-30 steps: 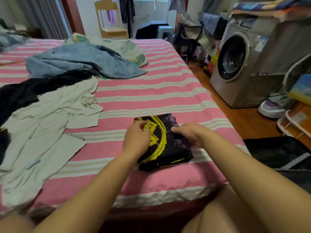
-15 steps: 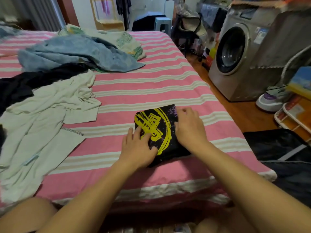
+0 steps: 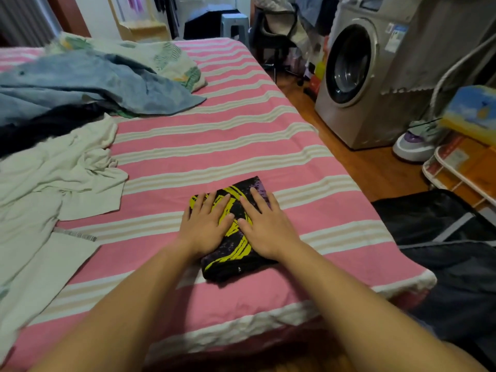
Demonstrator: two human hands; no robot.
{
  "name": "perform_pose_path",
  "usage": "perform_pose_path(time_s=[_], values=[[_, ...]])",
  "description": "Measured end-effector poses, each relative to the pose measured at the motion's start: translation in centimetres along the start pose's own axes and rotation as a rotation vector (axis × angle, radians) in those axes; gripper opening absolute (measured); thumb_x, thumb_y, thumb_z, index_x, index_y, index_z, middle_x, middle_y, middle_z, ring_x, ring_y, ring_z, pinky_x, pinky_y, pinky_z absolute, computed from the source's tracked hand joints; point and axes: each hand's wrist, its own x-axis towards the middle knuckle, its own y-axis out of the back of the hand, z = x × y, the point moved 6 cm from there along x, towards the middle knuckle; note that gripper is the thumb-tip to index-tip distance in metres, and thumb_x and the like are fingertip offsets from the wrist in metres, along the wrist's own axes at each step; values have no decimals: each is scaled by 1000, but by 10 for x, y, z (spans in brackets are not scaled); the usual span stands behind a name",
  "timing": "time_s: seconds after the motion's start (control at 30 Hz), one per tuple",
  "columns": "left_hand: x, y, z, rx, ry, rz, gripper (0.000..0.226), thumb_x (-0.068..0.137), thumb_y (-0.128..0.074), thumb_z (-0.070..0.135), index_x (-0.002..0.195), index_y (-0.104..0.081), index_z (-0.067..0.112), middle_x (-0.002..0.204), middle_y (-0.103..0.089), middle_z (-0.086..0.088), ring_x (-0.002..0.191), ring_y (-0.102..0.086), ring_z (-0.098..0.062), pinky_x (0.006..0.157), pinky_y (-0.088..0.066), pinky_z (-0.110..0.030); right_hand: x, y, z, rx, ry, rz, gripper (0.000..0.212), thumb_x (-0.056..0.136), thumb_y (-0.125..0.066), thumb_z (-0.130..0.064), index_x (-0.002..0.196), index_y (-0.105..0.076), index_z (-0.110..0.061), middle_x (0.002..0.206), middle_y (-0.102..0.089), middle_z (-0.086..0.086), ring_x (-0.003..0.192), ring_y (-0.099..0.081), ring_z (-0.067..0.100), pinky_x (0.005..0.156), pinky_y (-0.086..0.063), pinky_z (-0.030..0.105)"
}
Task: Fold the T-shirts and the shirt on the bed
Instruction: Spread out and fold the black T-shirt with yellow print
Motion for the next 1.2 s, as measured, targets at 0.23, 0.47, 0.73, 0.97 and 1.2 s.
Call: perform_pose_path(time_s=[0.23,0.47,0.73,0.97,1.2], values=[[-83,11,8,-818,424,200,51,92,-70,29,135,-45,16,128,-61,-13,115,-59,-32,92,-47,-38,-23,17,47,791,-403,115,65,98,-60,-31,155,-32,-18,161,-26,12,146,-32,27,120,-28,37],[-117,34,54,-1723,519,-289,15,89,-61,11,98,-73,11,86,-76,-14,66,-74,-30,54,-62,-49,-72,27,39,1604,-578,-255,19,97,-59,-15,81,-66,-9,66,-71,7,54,-68,19,51,-56,25],[-102,18,288,-1611,62,-753,22,83,-60,-1,92,-78,5,100,-76,-12,75,-74,-24,64,-63,-36,-262,107,194,2037,-658,416,31,83,-63,-20,110,-71,-6,113,-72,17,102,-70,33,94,-56,48],[-158,-124,535,-1633,-35,-807,56,77,-51,-22,127,-53,2,110,-71,-24,86,-74,-33,69,-62,-47,-479,62,312,2308,-551,1298,69,95,-55,-61,138,-58,-7,145,-55,17,137,-49,33,120,-28,48],[-224,-341,568,-648,-266,-1029,56,77,-75,33,126,-61,12,122,-71,-11,119,-65,-31,105,-50,-43,-620,-107,410,1642,-1736,1448,43,69,-67,2,111,-71,-9,93,-74,18,74,-74,33,58,-60,51]])
